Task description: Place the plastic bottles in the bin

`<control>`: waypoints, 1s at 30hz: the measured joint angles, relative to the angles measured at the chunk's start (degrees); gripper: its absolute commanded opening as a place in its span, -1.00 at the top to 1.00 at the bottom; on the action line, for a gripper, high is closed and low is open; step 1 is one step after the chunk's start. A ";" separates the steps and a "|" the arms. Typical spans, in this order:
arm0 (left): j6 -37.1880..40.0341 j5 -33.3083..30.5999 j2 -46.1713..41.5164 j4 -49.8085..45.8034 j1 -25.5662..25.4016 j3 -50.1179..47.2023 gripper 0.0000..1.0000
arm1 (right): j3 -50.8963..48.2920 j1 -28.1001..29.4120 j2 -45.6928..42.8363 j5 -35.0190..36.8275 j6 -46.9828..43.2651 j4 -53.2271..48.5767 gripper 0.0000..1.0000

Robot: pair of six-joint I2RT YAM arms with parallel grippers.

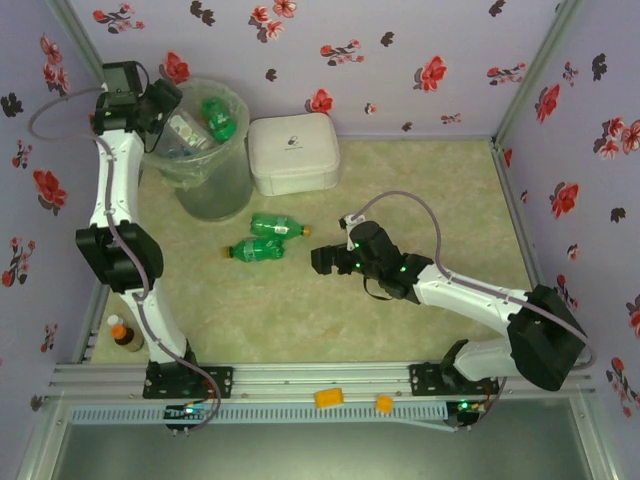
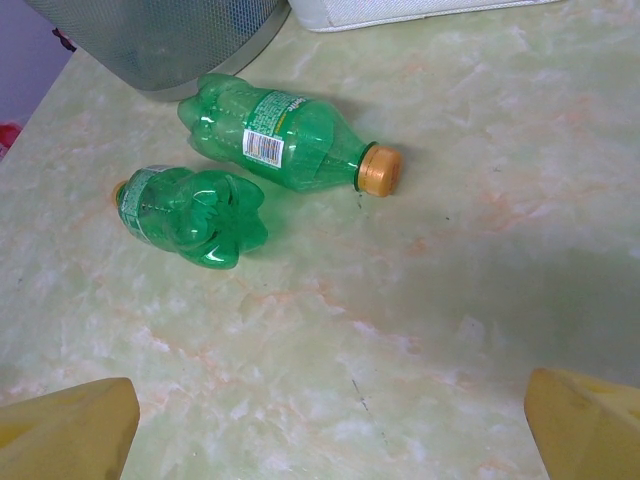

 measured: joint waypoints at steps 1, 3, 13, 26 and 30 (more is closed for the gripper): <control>-0.22 0.37 0.00 -0.24 0.31 0.00 -0.99 | 0.00 0.00 0.02 -0.02 0.00 0.00 -0.99; -0.52 0.87 -0.04 -0.31 0.44 0.09 -1.00 | 0.00 0.00 0.02 -0.04 0.00 0.00 -0.99; 1.81 0.50 -13.25 4.24 0.28 -10.91 -1.00 | 0.81 0.00 1.64 -0.26 0.00 -0.39 -0.99; 16.52 0.26 -45.59 17.92 -16.70 -51.15 -1.00 | 9.62 0.00 9.46 -2.19 -1.16 -5.22 -0.99; 18.73 1.25 -46.73 21.49 -23.69 -65.59 -1.00 | 10.49 0.00 10.36 -2.84 -1.09 -7.15 -0.99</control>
